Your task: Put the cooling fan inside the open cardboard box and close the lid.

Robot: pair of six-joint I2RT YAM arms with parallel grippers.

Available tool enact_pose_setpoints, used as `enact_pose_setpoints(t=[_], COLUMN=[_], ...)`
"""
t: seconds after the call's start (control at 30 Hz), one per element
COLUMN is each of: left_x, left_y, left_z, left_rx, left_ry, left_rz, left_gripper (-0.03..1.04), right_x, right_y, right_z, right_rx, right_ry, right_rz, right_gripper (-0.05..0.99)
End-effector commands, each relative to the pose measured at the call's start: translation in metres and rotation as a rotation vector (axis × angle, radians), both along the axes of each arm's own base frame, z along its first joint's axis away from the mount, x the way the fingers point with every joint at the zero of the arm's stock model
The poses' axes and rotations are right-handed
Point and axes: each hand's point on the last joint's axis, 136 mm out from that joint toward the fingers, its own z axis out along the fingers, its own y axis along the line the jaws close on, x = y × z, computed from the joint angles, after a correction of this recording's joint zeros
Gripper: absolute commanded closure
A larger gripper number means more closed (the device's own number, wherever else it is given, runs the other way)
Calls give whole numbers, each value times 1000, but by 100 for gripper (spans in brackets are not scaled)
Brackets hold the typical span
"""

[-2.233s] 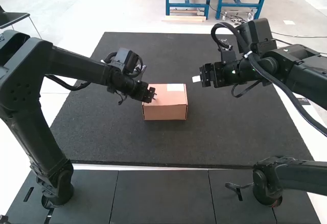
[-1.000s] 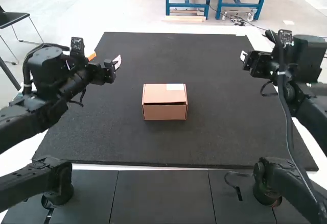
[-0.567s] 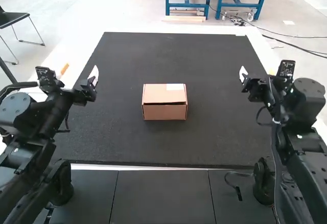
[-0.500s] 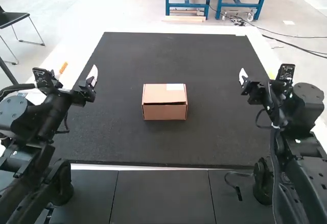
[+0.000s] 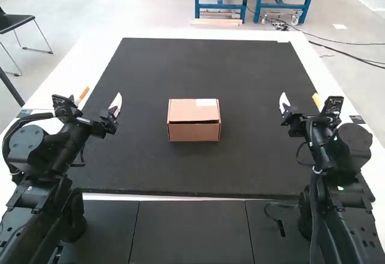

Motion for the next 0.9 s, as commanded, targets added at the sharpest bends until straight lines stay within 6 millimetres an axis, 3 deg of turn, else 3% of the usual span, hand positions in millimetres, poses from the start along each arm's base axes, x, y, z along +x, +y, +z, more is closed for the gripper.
enact_pose_setpoints(t=[0.0, 0.07, 0.17, 0.27, 0.43, 0.87], left_x=[1, 4, 7, 9, 12, 12], left_y=[3, 9, 19, 30, 37, 36], left_z=[-6, -14, -20, -27, -61, -64], left_rx=[30, 70, 108, 105, 173, 186], left_ry=[9, 34, 48, 80, 208, 218], left_rz=[7, 43, 92, 136, 167, 159], left_gripper=[5, 5, 5, 5, 5, 5], right_x=[1, 2, 4, 4, 2, 2], right_y=[-10, -14, -12, -5, 2, 1], right_z=[3, -1, -28, -38, -54, -55], right_rx=[54, 53, 19, 12, 4, 1], right_ry=[-9, 5, 114, 152, 215, 219], right_rz=[-69, -101, -108, -82, -51, -65], right_gripper=[3, 3, 3, 2, 2, 2])
